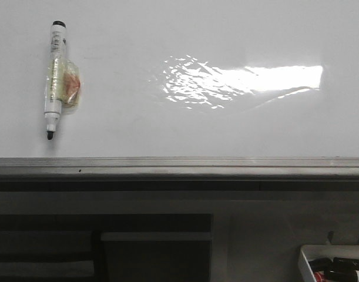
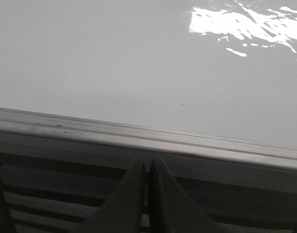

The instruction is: Write number 4 on whiteboard

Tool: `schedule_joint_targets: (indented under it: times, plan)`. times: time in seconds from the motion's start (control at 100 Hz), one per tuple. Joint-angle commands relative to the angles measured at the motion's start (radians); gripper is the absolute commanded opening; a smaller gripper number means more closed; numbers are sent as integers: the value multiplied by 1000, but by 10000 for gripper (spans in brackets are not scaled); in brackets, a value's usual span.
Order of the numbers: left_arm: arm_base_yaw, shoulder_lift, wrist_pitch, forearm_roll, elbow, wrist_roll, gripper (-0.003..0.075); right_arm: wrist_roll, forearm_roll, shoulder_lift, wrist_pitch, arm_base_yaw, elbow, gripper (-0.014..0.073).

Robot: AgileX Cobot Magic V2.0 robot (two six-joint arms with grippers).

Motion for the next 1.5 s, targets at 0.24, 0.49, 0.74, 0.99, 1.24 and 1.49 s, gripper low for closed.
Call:
schedule_joint_targets:
  times: [0.24,0.49,0.74,0.99,1.24,1.49]
  plan:
    - [2,-28,-54,-6,18,-6,-20,0,-4,-18,-25,-9,27,-50]
    - [2,-28,-54,-6,18,-6,-20,0,-4,-18,-25,-9,27,-50]
    - [2,-28,-59,4,18,-6,-20,0,-4,-18,-25,-9,27,-50]
    - [2,-28,-87,20,18,-4,-20,0,-6,-18,-44,-9,27,-50]
    - [2,-28,-187,2,18,-4,-20,0,-36,-18,-401,-9,27,-50]
    - [2,-28,-222,2,18,-4,-20,0,-7,-18,-621,-9,27,-50]
